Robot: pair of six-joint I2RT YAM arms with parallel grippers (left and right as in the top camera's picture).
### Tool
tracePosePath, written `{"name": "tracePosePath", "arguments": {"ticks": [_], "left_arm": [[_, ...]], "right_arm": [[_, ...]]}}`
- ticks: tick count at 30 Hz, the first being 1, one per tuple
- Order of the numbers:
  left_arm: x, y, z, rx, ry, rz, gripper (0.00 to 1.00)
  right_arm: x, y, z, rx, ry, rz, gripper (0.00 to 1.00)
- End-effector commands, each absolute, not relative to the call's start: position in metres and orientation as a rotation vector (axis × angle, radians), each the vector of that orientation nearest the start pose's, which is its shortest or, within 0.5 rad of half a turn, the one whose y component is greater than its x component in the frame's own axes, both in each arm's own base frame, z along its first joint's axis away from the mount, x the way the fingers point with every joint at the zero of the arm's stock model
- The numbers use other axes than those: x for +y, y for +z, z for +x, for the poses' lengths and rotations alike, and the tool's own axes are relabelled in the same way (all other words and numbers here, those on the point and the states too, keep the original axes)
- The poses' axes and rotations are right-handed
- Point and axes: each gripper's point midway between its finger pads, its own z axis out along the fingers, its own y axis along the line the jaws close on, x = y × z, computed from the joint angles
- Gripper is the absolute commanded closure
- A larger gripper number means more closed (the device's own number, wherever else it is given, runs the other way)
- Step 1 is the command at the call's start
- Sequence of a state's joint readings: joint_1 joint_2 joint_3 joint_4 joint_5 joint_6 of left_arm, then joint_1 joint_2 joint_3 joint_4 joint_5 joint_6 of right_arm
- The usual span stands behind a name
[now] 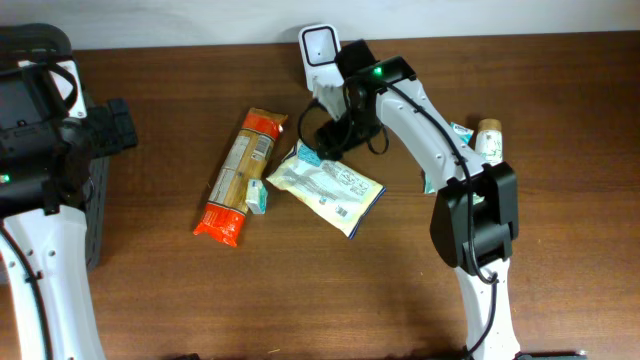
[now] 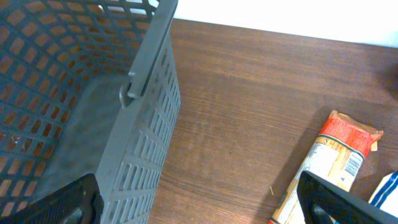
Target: Scan the item barcode
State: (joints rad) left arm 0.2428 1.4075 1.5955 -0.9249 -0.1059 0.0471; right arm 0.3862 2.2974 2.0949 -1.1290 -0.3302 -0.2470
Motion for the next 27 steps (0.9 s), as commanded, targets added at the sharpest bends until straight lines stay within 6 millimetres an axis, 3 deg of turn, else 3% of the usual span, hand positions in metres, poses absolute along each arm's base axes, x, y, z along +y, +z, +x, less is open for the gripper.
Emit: {"name": "tracePosePath", "arguments": {"ticks": [1, 6, 9, 12, 15, 20, 22, 23, 27], "left_arm": [[0.113, 0.32, 0.372, 2.283, 0.276, -0.297, 0.01], [0.113, 0.32, 0.372, 2.283, 0.276, -0.297, 0.01], [0.113, 0.32, 0.372, 2.283, 0.276, -0.297, 0.01], [0.113, 0.32, 0.372, 2.283, 0.276, -0.297, 0.01], [0.113, 0.32, 0.372, 2.283, 0.276, -0.297, 0.01], [0.113, 0.32, 0.372, 2.283, 0.276, -0.297, 0.01], [0.113, 0.32, 0.371, 2.283, 0.276, -0.297, 0.01], [0.113, 0.32, 0.372, 2.283, 0.276, -0.297, 0.01], [0.113, 0.32, 0.372, 2.283, 0.276, -0.297, 0.01]], "right_arm": [[0.239, 0.075, 0.461, 2.67, 0.451, -0.949, 0.24], [0.234, 0.057, 0.455, 2.697, 0.468, -0.943, 0.24], [0.23, 0.036, 0.442, 2.747, 0.635, -0.939, 0.26], [0.216, 0.018, 0.432, 2.828, 0.664, -0.929, 0.32], [0.208, 0.013, 0.419, 2.881, 0.694, -0.958, 0.32], [0.218, 0.008, 0.394, 2.901, 0.879, -0.971, 0.33], [0.221, -0.003, 0.378, 2.927, 0.943, -0.967, 0.39], [0.219, -0.014, 0.368, 2.955, 0.957, -0.958, 0.48], [0.221, -0.023, 0.364, 3.052, 0.961, -0.76, 0.95]]}}
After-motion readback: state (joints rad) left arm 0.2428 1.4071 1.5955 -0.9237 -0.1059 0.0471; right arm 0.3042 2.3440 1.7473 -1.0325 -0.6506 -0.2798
